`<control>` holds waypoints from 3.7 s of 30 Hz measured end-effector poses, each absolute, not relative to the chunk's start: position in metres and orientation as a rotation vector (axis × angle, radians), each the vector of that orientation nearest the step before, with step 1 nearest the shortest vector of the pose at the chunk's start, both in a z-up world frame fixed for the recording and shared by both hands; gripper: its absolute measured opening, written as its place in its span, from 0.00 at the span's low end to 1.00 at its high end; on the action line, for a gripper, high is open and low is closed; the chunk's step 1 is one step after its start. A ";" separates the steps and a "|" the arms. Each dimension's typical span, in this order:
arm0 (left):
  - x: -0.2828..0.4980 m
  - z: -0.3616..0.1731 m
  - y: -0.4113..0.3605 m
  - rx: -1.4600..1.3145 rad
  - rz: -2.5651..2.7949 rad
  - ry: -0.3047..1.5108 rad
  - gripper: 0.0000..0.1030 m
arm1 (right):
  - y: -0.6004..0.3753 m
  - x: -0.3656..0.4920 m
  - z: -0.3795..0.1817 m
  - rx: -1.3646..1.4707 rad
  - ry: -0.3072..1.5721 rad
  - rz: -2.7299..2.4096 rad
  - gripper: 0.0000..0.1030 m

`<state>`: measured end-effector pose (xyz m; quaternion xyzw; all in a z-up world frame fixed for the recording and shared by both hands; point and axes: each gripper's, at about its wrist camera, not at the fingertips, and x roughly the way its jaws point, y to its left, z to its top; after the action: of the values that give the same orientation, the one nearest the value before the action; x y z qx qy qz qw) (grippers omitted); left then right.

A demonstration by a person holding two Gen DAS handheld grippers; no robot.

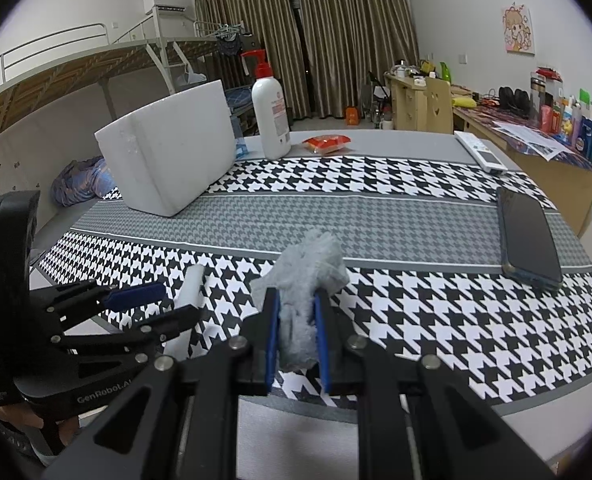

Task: Organize soft objects
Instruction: 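Close the left tool on the white foam roll and lift it, then carry the white roll and grey cloth over the white foam box with both tools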

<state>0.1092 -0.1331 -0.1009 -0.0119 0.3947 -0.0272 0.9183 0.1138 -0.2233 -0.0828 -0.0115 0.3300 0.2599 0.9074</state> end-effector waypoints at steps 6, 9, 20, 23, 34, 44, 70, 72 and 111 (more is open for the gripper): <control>0.116 -0.109 -0.143 -0.017 -0.069 0.841 0.43 | -0.224 0.113 -0.082 -0.022 0.678 0.541 0.20; 0.119 -0.109 -0.142 -0.025 -0.049 0.830 0.26 | -0.224 0.113 -0.082 -0.021 0.677 0.538 0.20; 0.113 -0.091 -0.123 -0.010 -0.082 0.739 0.09 | -0.215 0.113 -0.069 -0.015 0.644 0.547 0.20; 0.108 -0.084 -0.121 0.008 -0.094 0.714 0.09 | -0.209 0.113 -0.064 -0.019 0.634 0.550 0.20; 0.103 -0.052 -0.102 0.041 -0.117 0.618 0.09 | -0.192 0.112 -0.039 -0.014 0.581 0.564 0.20; 0.107 -0.023 -0.078 0.018 -0.091 0.569 0.09 | -0.176 0.117 -0.017 -0.015 0.536 0.571 0.20; 0.122 0.031 -0.036 0.036 -0.106 0.455 0.09 | -0.149 0.130 0.025 0.001 0.440 0.557 0.20; 0.122 0.035 -0.034 0.040 -0.100 0.441 0.09 | -0.147 0.130 0.029 -0.002 0.434 0.551 0.20; 0.152 0.080 0.020 0.035 0.010 0.320 0.09 | -0.100 0.166 0.077 -0.070 0.341 0.579 0.20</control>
<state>0.1525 0.0204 0.0804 0.0176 0.1591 0.0051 0.9871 0.1657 -0.0999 0.0774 -0.0344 0.1671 0.2840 0.9435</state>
